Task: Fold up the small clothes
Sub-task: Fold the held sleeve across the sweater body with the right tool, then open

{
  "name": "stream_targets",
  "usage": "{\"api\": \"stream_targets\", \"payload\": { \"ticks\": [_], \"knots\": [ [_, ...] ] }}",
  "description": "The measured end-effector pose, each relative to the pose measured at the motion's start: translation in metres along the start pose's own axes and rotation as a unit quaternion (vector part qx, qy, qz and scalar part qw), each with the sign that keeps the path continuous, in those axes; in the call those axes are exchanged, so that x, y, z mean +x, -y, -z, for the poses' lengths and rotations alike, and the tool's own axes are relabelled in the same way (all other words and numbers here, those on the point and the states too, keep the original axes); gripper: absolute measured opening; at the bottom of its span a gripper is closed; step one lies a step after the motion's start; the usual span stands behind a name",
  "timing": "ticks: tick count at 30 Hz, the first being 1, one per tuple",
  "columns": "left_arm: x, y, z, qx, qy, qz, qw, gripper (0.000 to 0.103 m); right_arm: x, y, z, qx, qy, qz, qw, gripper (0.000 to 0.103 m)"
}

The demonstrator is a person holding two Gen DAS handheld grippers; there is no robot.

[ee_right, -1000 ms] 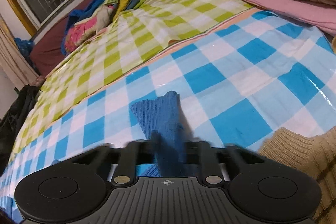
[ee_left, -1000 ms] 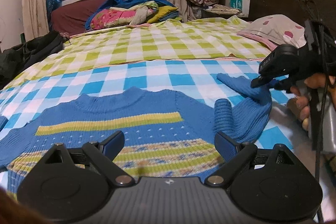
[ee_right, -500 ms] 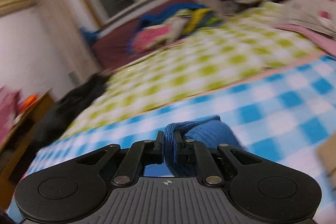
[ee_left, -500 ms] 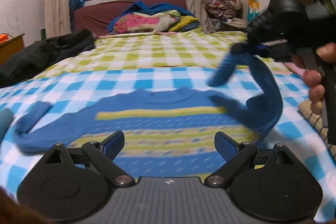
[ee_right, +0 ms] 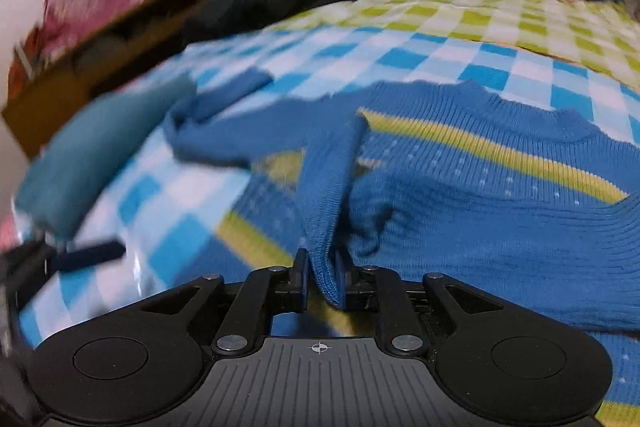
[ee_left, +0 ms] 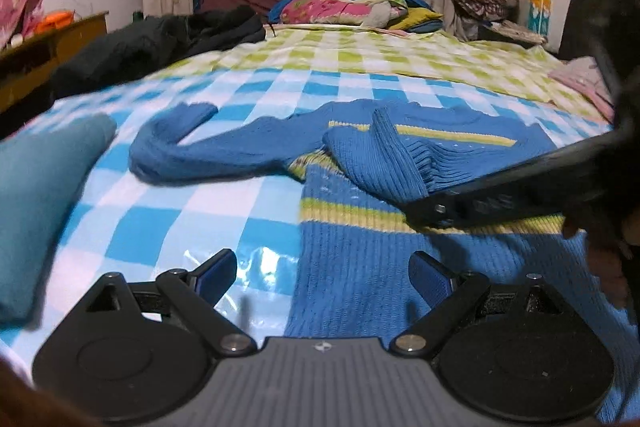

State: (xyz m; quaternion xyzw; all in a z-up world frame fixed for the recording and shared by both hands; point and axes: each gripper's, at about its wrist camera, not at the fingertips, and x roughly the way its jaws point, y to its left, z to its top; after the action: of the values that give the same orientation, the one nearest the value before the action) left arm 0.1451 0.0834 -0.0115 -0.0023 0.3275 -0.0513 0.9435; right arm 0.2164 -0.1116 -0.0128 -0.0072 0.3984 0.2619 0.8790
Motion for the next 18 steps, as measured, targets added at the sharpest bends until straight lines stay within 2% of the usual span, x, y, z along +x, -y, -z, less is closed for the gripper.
{"api": "stream_targets", "payload": {
  "ticks": [1,3,5,9,12,13,15,18],
  "knots": [
    [0.001,-0.002,0.000,0.001,0.000,0.003,1.0000,0.098,-0.004,-0.001,0.002,-0.011,0.000,0.001,1.000,0.020],
    [-0.003,-0.007,0.000,0.004,0.008,0.002,1.0000,0.098,-0.011,-0.006,0.001,-0.021,-0.003,0.001,1.000,0.030],
    [-0.006,-0.012,-0.002,0.000,0.016,0.001,0.9999,0.098,-0.015,-0.009,-0.005,-0.024,0.001,0.005,1.000,0.034],
    [-0.009,-0.020,-0.002,-0.008,0.020,0.000,0.9998,0.098,-0.005,-0.017,-0.019,-0.028,0.018,0.019,0.999,0.037],
    [-0.010,-0.025,-0.003,-0.014,0.020,0.001,0.9997,0.098,0.014,-0.028,-0.026,-0.036,0.008,0.037,0.999,0.036],
    [-0.010,-0.026,-0.003,-0.015,0.020,0.001,0.9997,0.098,0.021,-0.030,-0.027,-0.034,0.001,0.048,0.998,0.035],
    [-0.010,-0.029,-0.003,-0.018,0.022,0.001,0.9996,0.098,0.028,-0.029,-0.028,-0.016,-0.006,0.060,0.998,0.011],
    [-0.010,-0.031,-0.003,-0.023,0.023,0.003,0.9995,0.098,0.021,-0.012,-0.032,0.049,0.009,0.058,0.997,0.006]
  ]
}}
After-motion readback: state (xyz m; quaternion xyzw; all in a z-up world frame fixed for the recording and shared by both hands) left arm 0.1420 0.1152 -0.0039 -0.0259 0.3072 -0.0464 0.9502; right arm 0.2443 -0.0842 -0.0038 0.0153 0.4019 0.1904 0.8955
